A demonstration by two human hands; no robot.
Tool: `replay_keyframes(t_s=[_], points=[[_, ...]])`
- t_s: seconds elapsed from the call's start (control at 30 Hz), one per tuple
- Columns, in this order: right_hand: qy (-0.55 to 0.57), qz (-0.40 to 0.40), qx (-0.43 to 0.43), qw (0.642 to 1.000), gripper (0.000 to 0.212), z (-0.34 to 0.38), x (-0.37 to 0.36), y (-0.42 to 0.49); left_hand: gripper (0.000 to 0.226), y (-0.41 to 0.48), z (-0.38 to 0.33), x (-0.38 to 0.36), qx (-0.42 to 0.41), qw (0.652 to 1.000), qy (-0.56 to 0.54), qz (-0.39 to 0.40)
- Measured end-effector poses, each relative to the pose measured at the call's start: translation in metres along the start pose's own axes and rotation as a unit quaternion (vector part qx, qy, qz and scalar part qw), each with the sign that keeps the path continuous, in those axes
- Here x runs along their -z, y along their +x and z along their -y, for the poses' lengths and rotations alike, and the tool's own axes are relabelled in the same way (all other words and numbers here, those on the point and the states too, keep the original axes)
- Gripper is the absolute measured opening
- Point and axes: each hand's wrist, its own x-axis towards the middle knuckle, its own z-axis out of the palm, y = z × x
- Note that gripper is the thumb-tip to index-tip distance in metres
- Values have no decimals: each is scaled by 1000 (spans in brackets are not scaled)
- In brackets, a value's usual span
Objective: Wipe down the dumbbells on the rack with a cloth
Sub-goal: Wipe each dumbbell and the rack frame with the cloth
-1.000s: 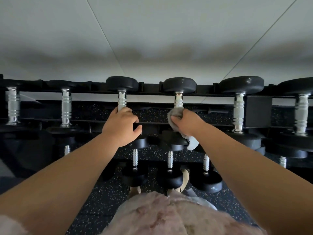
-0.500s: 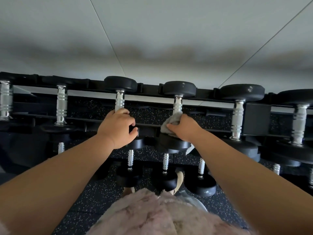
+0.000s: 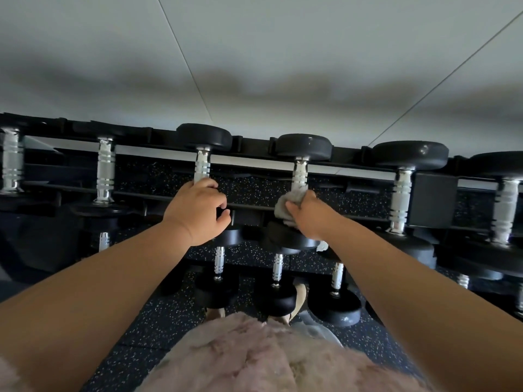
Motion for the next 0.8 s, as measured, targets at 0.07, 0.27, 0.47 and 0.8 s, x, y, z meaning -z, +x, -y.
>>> replay_keyframes(t_s=[0.07, 0.27, 0.47, 0.8], points=[[-1, -16, 8, 1000, 54, 4, 7, 0, 25, 0, 1, -1, -1, 1000, 4, 1], [284, -147, -55, 946, 50, 42, 35, 4, 33, 1, 2, -2, 8, 1000, 16, 16], [208, -235, 69, 947, 25, 28, 40, -66, 25, 1, 3, -4, 5, 1000, 19, 10], [-78, -291, 188, 935, 64, 52, 65, -6, 27, 2, 5, -7, 6, 1000, 9, 12]])
